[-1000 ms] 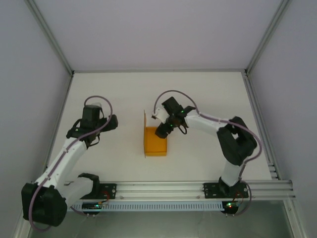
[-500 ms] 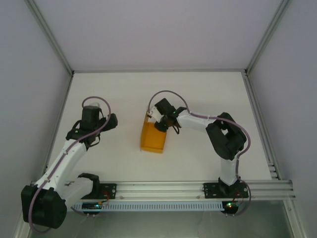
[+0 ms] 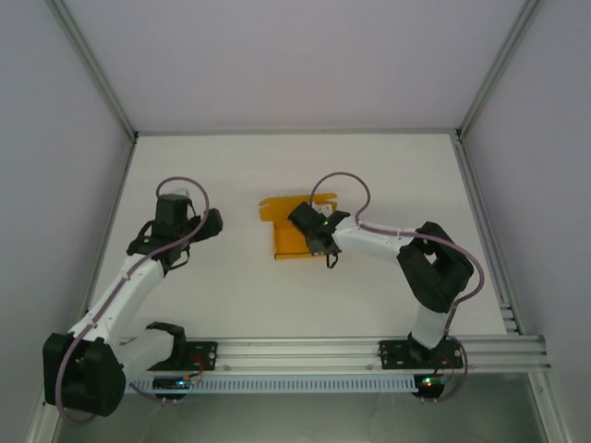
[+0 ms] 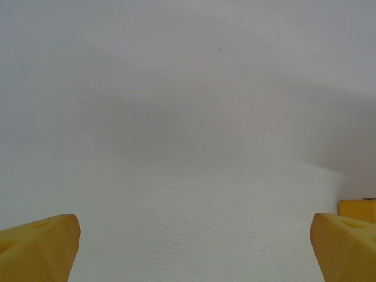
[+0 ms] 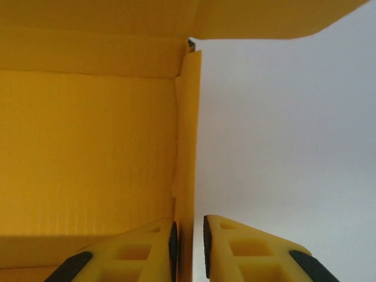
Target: Assemble paper box
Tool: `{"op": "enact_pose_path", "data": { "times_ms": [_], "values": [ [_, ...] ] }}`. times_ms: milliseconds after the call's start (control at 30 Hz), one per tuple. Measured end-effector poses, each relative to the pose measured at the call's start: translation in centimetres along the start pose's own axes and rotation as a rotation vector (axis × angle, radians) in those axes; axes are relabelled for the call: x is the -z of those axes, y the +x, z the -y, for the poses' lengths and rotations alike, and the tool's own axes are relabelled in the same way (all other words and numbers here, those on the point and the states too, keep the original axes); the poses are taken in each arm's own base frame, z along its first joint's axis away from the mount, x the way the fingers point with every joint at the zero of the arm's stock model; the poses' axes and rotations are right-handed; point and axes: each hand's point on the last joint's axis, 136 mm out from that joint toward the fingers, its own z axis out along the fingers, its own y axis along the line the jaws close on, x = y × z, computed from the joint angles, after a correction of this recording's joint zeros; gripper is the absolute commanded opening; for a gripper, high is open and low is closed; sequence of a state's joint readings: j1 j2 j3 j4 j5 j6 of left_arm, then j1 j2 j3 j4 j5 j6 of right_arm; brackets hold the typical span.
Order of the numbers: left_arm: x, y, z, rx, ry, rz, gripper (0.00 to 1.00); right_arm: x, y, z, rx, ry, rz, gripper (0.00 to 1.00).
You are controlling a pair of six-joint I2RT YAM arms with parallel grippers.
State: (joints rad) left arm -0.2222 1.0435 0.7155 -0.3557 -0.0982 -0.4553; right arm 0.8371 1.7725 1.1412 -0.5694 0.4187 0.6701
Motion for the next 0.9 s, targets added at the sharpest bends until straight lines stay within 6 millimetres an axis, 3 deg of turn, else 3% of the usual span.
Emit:
{"op": "enact_pose_path", "data": {
  "times_ms": [233, 333, 400, 533, 567, 700, 800, 900],
  "values": [
    [-0.8, 0.4, 1.8, -0.029, 0.093, -0.036, 0.99, 0.5, 1.0, 0.1, -0.054, 0.033, -0.006, 0.33],
    [-0.8, 0.5, 3.4, -0.074, 0.181, -0.047, 0.99, 1.5, 0.2, 0.5, -0.037, 0.022, 0.027, 0.56],
    [-0.7, 0.4, 4.7, -0.117, 0.244, -0.051, 0.99, 3.2, -0.9, 0.7, -0.015, -0.016, 0.074, 0.66],
    [-0.3, 0.3, 8.3, -0.267, 0.385, -0.066, 0.99, 7.8, -4.9, 1.4, 0.075, -0.139, 0.224, 0.96],
    [-0.2, 0.3, 9.4, -0.314, 0.418, -0.07, 0.99, 8.7, -5.9, 1.8, 0.098, -0.165, 0.26, 0.99],
    [-0.3, 0.6, 13.3, -0.492, 0.53, -0.094, 0.99, 10.9, -9.3, 3.8, 0.196, -0.263, 0.378, 0.99],
    [-1.0, 0.5, 15.2, -0.585, 0.585, -0.12, 1.0, 10.3, -10.5, 5.0, 0.326, -0.316, 0.401, 0.97],
    [-2.1, 0.4, 16.2, -0.665, 0.608, -0.159, 0.95, 8.6, -10.9, 5.2, 0.461, -0.375, 0.365, 0.86]
  ]
}}
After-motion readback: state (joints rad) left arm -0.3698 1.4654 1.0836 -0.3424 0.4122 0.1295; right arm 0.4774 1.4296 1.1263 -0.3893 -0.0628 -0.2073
